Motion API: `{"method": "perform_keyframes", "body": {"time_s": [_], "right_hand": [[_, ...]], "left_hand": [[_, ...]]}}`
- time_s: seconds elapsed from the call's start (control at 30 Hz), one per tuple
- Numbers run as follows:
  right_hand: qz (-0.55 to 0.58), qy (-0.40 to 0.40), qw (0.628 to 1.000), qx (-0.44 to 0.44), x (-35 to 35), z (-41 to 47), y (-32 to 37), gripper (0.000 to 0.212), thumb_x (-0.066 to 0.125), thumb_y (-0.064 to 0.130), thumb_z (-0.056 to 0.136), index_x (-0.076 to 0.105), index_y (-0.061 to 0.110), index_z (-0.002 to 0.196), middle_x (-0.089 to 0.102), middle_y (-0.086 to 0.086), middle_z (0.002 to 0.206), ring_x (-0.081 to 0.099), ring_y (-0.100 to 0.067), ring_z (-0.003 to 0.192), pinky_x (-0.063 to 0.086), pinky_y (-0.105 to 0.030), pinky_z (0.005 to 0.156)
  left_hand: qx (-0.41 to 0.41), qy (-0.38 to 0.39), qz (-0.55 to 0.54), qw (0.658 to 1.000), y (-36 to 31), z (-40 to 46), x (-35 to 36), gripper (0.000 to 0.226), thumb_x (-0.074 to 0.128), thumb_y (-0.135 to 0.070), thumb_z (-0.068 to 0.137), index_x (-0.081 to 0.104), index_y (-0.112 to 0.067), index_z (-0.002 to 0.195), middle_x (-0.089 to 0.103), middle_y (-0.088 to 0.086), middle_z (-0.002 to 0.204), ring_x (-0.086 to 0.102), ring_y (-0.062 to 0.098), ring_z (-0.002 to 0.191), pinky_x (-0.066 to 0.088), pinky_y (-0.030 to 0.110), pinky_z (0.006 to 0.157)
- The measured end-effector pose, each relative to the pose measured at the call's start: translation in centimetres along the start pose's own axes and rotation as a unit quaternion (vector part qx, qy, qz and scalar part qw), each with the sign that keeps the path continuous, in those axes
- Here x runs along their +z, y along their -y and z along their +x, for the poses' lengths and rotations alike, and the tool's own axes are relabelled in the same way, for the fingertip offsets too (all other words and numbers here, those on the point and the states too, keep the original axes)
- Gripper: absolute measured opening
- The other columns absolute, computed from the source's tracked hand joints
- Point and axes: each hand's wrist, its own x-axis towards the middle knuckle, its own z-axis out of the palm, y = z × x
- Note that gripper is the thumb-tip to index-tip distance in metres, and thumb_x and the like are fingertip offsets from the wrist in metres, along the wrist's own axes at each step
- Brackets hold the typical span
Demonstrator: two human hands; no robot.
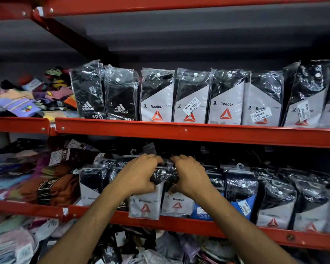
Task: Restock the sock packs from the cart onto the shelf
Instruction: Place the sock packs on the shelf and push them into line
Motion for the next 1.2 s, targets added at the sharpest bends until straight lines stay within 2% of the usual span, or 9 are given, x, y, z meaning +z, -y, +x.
{"method": "perform_keyframes", "body": {"time_s": [0.1,0.3,0.5,0.8,0.87,0.93,1.0,1.1,1.2], "right_hand": [[0.008,0.004,1.0,0.008,-0.2,0.2,-0.2,0.09,0.092,0.039,0.057,0.05,0.012,0.131,0.06,-0.009,0.123,0.055,-0.032,0.111,0.049,-0.041,0.089],[0.004,-0.001,1.0,0.017,0.9,0.5,-0.2,0.094,0.093,0.041,0.054,0.049,0.011,0.131,0.061,-0.009,0.122,0.055,-0.032,0.112,0.05,-0.042,0.091],[-0.005,0.007,1.0,0.019,3.6,0.6,-0.2,0.099,0.092,0.04,0.058,0.042,0.01,0.138,0.056,-0.01,0.131,0.05,-0.032,0.121,0.045,-0.043,0.098],[-0.031,0.033,0.999,0.0,6.7,0.9,-0.5,0.096,0.086,0.037,0.07,0.033,0.004,0.144,0.05,-0.014,0.135,0.045,-0.033,0.123,0.041,-0.043,0.103],[-0.034,0.03,0.999,-0.015,6.8,0.9,-0.8,0.102,0.084,0.04,0.072,0.027,0.004,0.148,0.047,-0.014,0.139,0.042,-0.033,0.127,0.037,-0.043,0.107],[-0.038,0.029,0.998,-0.034,6.9,0.9,-1.2,0.109,0.081,0.045,0.073,0.017,0.004,0.151,0.042,-0.014,0.144,0.038,-0.033,0.131,0.029,-0.044,0.113],[-0.032,0.018,0.998,-0.049,6.8,0.5,-1.6,0.112,0.077,0.049,0.075,0.011,0.004,0.153,0.035,-0.014,0.152,0.032,-0.032,0.137,0.017,-0.048,0.119],[-0.006,-0.028,0.998,-0.055,6.6,-0.8,-1.9,0.098,0.061,0.055,0.087,0.01,0.006,0.154,0.023,-0.012,0.16,0.019,-0.028,0.146,0.005,-0.047,0.122],[0.031,-0.098,0.994,-0.042,7.1,-1.9,-1.6,0.07,0.036,0.048,0.1,0.02,0.007,0.153,0.027,-0.012,0.159,0.019,-0.026,0.148,0.005,-0.041,0.121]], "left_hand": [[0.0,-0.005,-0.021,1.0,0.1,0.4,0.0,0.063,0.076,-0.011,0.069,0.055,-0.014,0.128,0.063,0.004,0.122,0.057,0.025,0.113,0.053,0.043,0.086],[-0.01,-0.013,-0.048,0.999,1.5,1.8,1.9,0.066,0.078,-0.013,0.067,0.054,-0.018,0.128,0.059,0.002,0.13,0.053,0.021,0.121,0.05,0.039,0.093],[-0.021,-0.023,-0.057,0.998,2.4,1.8,5.2,0.073,0.078,-0.011,0.068,0.049,-0.019,0.133,0.054,0.001,0.136,0.048,0.021,0.126,0.047,0.042,0.1],[-0.017,-0.024,-0.096,0.995,3.3,1.3,8.0,0.07,0.072,-0.002,0.073,0.046,-0.018,0.136,0.052,0.003,0.137,0.045,0.022,0.128,0.046,0.034,0.097],[-0.012,-0.028,-0.082,0.996,3.2,1.4,8.2,0.07,0.071,-0.003,0.076,0.043,-0.017,0.139,0.05,0.005,0.141,0.041,0.024,0.133,0.036,0.034,0.106],[-0.003,-0.025,-0.047,0.999,3.3,1.4,8.4,0.074,0.071,-0.008,0.081,0.036,-0.014,0.146,0.043,0.006,0.149,0.031,0.025,0.141,0.014,0.033,0.118],[0.021,-0.023,-0.006,1.0,3.6,1.5,8.9,0.084,0.072,-0.018,0.082,0.025,-0.013,0.151,0.03,0.006,0.159,0.02,0.022,0.147,-0.002,0.033,0.119],[0.043,-0.024,0.033,0.998,4.0,0.6,9.6,0.094,0.069,-0.034,0.085,0.009,-0.014,0.155,0.009,0.002,0.164,0.003,0.022,0.151,-0.007,0.037,0.12],[0.067,-0.101,0.021,0.992,3.4,-0.9,10.1,0.078,0.05,-0.04,0.095,0.009,-0.012,0.155,0.008,0.006,0.164,-0.001,0.021,0.151,-0.003,0.039,0.122]]}}
